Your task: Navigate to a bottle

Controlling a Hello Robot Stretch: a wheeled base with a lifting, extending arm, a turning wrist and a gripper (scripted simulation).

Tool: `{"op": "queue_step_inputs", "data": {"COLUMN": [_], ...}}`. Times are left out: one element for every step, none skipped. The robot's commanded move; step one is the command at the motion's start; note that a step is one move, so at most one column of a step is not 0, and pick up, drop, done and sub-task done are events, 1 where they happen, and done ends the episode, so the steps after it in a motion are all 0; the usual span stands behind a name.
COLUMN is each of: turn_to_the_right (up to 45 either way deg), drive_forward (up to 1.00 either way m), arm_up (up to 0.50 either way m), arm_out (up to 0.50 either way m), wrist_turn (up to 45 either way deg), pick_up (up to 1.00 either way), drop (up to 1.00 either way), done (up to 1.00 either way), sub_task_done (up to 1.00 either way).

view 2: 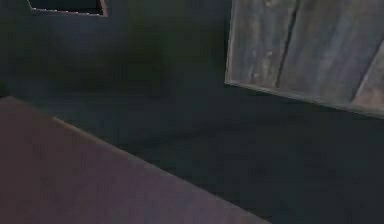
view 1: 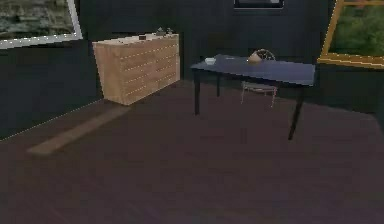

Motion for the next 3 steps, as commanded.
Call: {"op": "queue_step_inputs", "data": {"turn_to_the_right": [-45.0,-45.0,-45.0], "drive_forward": [0.0,0.0,0.0], "arm_up": [0.0,0.0,0.0], "arm_out": [0.0,0.0,0.0], "wrist_turn": [0.0,0.0,0.0], "pick_up": [0.0,0.0,0.0], "drop": [0.0,0.0,0.0], "done": [0.0,0.0,0.0], "sub_task_done": [0.0,0.0,0.0]}}
